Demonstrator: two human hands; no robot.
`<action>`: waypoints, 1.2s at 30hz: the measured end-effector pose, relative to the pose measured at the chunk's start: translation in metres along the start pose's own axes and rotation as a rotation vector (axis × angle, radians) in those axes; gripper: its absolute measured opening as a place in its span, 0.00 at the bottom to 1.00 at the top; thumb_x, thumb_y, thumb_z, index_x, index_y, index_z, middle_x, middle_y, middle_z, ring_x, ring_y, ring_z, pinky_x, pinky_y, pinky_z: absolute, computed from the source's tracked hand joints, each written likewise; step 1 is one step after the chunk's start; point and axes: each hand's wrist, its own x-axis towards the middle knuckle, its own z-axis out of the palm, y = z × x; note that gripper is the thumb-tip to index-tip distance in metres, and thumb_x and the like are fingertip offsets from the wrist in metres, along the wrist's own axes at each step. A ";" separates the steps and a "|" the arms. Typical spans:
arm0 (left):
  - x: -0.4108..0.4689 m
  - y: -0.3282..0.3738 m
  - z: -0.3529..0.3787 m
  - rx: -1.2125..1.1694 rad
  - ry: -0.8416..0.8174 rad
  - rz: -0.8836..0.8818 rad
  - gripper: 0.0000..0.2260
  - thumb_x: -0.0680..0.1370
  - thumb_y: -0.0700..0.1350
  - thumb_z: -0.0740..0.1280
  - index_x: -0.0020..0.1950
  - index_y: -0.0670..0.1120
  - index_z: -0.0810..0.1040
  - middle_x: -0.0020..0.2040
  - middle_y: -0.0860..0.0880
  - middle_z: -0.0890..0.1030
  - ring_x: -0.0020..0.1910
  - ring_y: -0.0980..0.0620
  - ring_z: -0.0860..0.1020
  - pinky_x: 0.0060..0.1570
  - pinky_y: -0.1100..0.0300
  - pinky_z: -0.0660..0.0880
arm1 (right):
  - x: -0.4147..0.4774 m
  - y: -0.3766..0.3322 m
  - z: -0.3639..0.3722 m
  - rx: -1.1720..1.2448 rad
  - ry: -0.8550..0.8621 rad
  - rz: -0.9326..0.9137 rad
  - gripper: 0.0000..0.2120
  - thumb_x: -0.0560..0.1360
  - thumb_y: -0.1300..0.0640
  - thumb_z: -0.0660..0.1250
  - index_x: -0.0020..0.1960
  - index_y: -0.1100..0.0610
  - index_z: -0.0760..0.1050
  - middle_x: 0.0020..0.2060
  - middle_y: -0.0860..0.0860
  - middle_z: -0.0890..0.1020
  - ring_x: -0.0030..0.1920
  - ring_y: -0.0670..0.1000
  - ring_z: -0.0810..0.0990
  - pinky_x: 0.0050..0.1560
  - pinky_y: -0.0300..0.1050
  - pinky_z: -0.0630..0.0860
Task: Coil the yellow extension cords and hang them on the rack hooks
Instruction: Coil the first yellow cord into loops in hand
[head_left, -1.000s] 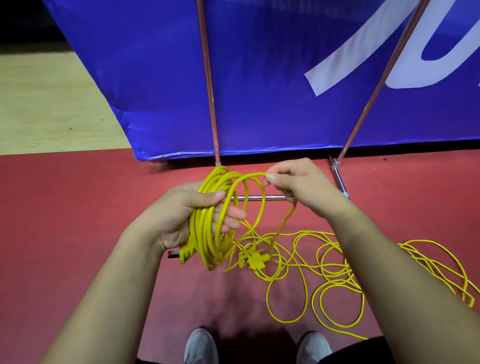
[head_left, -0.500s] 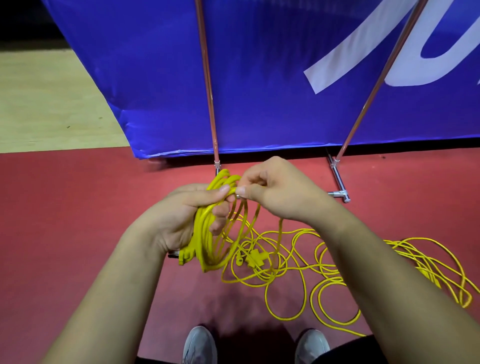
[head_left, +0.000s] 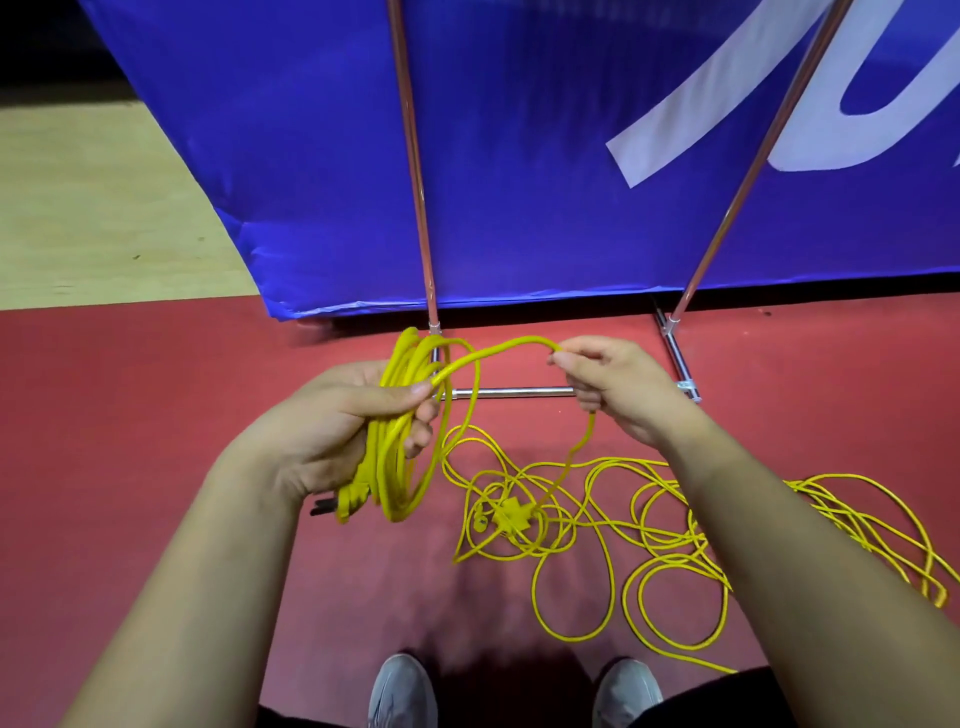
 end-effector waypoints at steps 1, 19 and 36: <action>0.001 -0.001 0.000 -0.011 -0.007 -0.019 0.10 0.65 0.41 0.76 0.40 0.41 0.78 0.34 0.44 0.76 0.29 0.49 0.76 0.29 0.59 0.75 | 0.001 -0.003 0.002 -0.014 0.012 -0.016 0.05 0.78 0.59 0.67 0.46 0.59 0.81 0.26 0.48 0.65 0.27 0.48 0.59 0.30 0.42 0.56; 0.004 -0.007 0.015 -0.099 -0.113 0.007 0.17 0.65 0.51 0.78 0.44 0.41 0.79 0.30 0.48 0.73 0.25 0.51 0.72 0.27 0.61 0.71 | -0.035 -0.073 0.056 -0.531 -0.080 -0.454 0.04 0.72 0.56 0.73 0.45 0.54 0.84 0.37 0.50 0.84 0.39 0.50 0.81 0.43 0.48 0.78; 0.006 0.004 0.009 -0.476 -0.270 0.187 0.08 0.79 0.45 0.65 0.47 0.39 0.76 0.29 0.51 0.75 0.25 0.57 0.74 0.27 0.66 0.69 | 0.020 0.056 0.000 -0.451 -0.052 -0.012 0.07 0.75 0.64 0.70 0.42 0.56 0.73 0.32 0.51 0.75 0.32 0.44 0.71 0.35 0.38 0.66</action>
